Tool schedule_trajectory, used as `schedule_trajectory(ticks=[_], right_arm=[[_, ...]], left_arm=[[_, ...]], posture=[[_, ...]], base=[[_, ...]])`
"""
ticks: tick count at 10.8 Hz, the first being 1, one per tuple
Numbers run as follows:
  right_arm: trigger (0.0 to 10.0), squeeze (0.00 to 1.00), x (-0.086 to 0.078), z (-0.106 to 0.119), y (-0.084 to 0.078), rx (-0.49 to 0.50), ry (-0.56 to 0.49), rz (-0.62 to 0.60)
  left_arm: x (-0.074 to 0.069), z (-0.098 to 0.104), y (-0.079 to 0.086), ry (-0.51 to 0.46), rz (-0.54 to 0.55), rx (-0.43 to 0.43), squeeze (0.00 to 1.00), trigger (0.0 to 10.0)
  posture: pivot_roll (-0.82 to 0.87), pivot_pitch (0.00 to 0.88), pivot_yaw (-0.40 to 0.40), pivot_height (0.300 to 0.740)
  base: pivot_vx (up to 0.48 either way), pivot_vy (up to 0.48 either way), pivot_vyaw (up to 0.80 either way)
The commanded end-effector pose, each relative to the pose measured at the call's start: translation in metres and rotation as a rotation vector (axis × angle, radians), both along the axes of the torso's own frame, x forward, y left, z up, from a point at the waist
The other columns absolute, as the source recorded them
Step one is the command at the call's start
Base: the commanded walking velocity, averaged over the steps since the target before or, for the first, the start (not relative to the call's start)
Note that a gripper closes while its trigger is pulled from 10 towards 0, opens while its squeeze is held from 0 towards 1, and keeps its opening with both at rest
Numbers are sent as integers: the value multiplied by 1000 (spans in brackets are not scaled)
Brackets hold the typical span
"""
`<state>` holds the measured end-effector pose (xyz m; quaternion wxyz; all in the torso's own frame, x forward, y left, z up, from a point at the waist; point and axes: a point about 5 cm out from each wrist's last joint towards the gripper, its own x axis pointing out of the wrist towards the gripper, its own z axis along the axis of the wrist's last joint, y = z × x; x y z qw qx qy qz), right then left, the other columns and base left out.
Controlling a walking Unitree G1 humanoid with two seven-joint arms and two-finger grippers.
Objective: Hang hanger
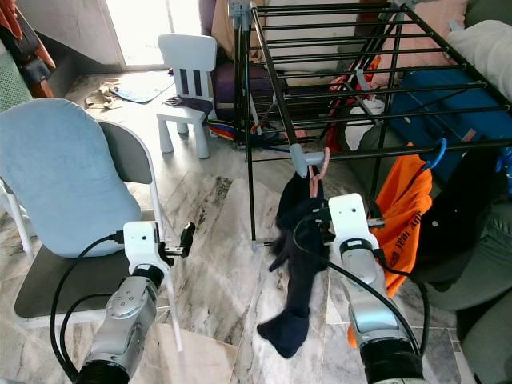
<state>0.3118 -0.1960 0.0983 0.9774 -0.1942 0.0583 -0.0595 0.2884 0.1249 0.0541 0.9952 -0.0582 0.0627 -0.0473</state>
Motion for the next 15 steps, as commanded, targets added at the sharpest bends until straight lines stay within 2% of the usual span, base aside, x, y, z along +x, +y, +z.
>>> schedule_trajectory(ticks=[1,4,7,10,15], right_arm=[[10000,0,-1,6,-2,-8,-23,-24],[10000,0,-2,16,-19,-70,-78,-126],[10000,0,0,23,-23,-85,-113,-143],[10000,0,2,31,-38,-132,-150,-239],[10000,0,9,18,-57,-46,-58,-364]], left_arm=[[2,7,-2,-31,-16,-6,0,10000],[3,7,-1,-33,-27,-5,0,10000],[4,7,-3,-34,-37,-6,0,10000],[4,6,-3,-31,-42,-4,0,10000],[5,5,-5,-29,-50,2,0,10000]], posture=[[-195,0,4,740],[-196,0,4,740],[-197,0,0,740],[-201,0,0,740],[-197,0,6,740]], base=[[0,0,0],[0,0,0],[0,0,0],[0,-279,0],[0,-299,0]])
